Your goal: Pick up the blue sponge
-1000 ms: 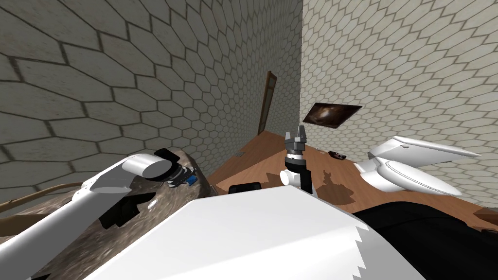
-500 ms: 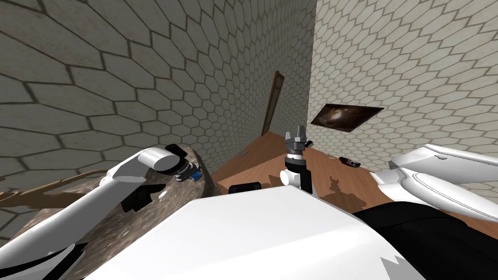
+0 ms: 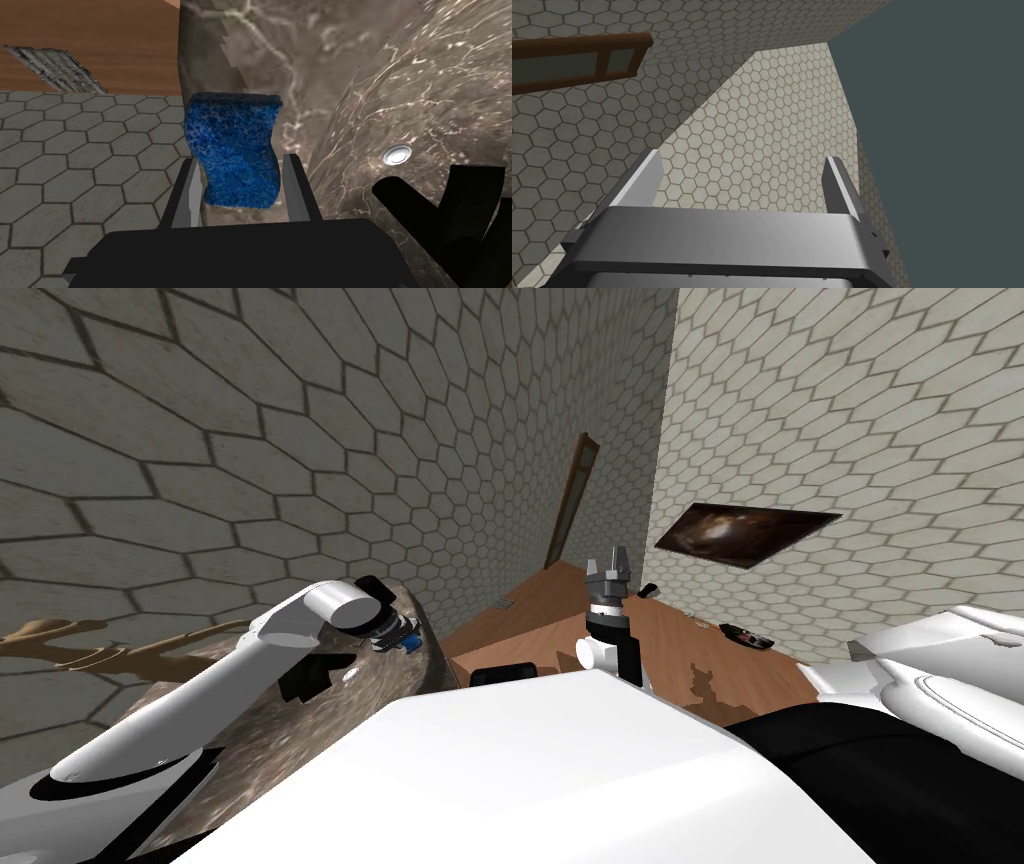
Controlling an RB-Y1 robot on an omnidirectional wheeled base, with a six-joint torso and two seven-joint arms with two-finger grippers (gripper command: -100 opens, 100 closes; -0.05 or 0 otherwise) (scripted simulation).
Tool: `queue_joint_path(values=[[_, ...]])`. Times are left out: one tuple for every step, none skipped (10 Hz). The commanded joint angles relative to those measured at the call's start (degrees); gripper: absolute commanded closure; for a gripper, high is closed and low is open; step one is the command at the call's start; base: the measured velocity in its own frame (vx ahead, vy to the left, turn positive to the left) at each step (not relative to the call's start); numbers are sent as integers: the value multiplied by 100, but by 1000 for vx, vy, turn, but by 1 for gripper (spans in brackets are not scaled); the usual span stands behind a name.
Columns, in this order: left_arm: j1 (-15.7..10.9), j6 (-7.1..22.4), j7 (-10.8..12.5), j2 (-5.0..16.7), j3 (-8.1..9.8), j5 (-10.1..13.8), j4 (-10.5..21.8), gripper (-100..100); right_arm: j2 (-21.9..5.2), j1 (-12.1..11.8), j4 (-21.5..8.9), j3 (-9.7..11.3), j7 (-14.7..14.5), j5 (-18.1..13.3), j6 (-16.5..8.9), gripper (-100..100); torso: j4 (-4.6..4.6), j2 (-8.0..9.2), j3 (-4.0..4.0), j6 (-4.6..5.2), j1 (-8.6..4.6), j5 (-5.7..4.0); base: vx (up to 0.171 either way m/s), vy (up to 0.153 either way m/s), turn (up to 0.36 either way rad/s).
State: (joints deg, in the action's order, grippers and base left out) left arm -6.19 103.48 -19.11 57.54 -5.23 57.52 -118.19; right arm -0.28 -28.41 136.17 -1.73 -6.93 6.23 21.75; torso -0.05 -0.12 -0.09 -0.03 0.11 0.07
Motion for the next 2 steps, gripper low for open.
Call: queue_joint_path(values=[[0,0,0,0,0,0,0,100,0,0,0,0,0,0,0,0,0,0,0,0,0,0,5,2,26],[-19,17,4,-1,-14,2,2,0,0,1,0,0,0,0,0,0,-1,1,0,2,-2,0,0,0,0]])
